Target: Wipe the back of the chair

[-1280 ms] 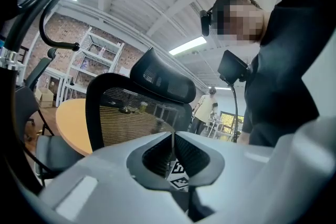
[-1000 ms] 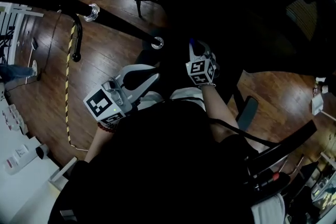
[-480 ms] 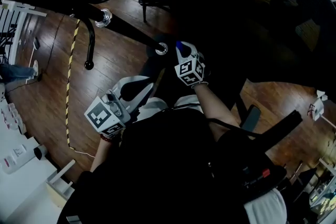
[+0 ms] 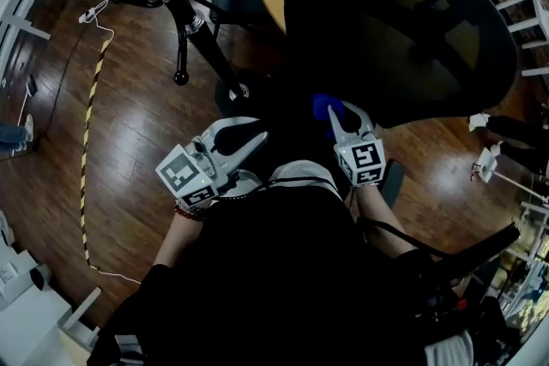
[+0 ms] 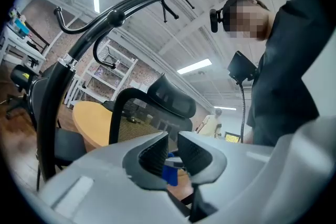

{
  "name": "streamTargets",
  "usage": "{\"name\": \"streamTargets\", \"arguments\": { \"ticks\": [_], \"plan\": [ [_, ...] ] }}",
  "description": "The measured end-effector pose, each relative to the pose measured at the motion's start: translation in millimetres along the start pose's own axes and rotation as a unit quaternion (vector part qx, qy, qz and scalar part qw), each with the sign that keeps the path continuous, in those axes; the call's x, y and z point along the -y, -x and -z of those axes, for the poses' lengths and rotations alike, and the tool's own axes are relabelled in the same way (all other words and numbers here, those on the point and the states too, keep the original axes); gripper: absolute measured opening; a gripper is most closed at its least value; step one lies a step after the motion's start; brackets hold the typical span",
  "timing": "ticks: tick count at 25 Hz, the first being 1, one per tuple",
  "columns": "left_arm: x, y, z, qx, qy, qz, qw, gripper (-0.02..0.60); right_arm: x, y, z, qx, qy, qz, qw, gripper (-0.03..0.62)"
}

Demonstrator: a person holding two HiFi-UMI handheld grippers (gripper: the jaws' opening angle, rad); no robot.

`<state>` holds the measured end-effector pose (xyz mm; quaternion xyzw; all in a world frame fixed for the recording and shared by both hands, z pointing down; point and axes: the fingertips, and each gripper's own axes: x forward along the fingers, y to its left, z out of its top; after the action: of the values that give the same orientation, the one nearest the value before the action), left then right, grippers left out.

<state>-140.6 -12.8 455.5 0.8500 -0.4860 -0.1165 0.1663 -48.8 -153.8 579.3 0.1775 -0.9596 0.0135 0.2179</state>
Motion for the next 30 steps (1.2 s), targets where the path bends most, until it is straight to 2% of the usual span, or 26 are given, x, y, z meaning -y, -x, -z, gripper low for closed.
{"name": "streamTargets", "arguments": {
  "ticks": [5, 9, 11, 14, 17, 20, 23, 24, 26, 28, 30],
  "plan": [
    [29.1, 13.9, 7.0, -0.018, -0.001, 0.032, 0.9993, 0.078, 3.3, 124.5, -10.1, 0.029, -0.059, 0.095, 0.993, 0.04],
    [65.3, -5.5, -0.8, -0.034, -0.038, 0.101, 0.9936, 0.092, -15.1, 206.8, -38.2, 0.102, -0.062, 0.151, 0.981, 0.04],
    [84.4, -22.5, -7.8, -0.042, -0.04, 0.12, 0.9911, 0.096, -23.3, 239.8, -50.7, 0.13, -0.061, 0.174, 0.974, 0.04],
    [142.1, -45.2, -21.4, -0.043, -0.018, 0.154, 0.987, 0.107, -38.5, 290.8, -73.9, 0.18, -0.06, 0.188, 0.964, 0.04],
    [224.2, -65.1, -15.3, -0.035, -0.038, 0.191, 0.9803, 0.107, -52.5, 351.3, -81.1, 0.223, -0.051, 0.198, 0.953, 0.04],
    [282.5, -69.4, 16.8, -0.031, -0.04, 0.172, 0.9838, 0.132, -66.8, 395.0, -78.0, 0.249, -0.047, 0.203, 0.946, 0.039],
    [315.0, -48.2, 51.5, -0.059, -0.036, 0.145, 0.9871, 0.132, -93.8, 416.7, -68.4, 0.249, -0.036, 0.174, 0.952, 0.038],
    [320.1, -42.5, 54.6, -0.064, -0.04, 0.138, 0.9875, 0.133, -99.7, 420.9, -61.7, 0.244, -0.041, 0.166, 0.954, 0.038],
    [325.0, -32.4, 46.7, -0.048, -0.035, 0.132, 0.9895, 0.133, -105.9, 427.0, -47.7, 0.239, -0.061, 0.162, 0.956, 0.038],
    [327.0, -22.3, 34.5, -0.025, -0.026, 0.13, 0.9909, 0.133, -111.7, 430.6, -40.0, 0.239, -0.073, 0.167, 0.954, 0.038],
    [328.8, -13.8, 31.5, -0.018, -0.036, 0.13, 0.9907, 0.133, -117.9, 434.4, -35.3, 0.236, -0.076, 0.177, 0.952, 0.038]
  ]
}}
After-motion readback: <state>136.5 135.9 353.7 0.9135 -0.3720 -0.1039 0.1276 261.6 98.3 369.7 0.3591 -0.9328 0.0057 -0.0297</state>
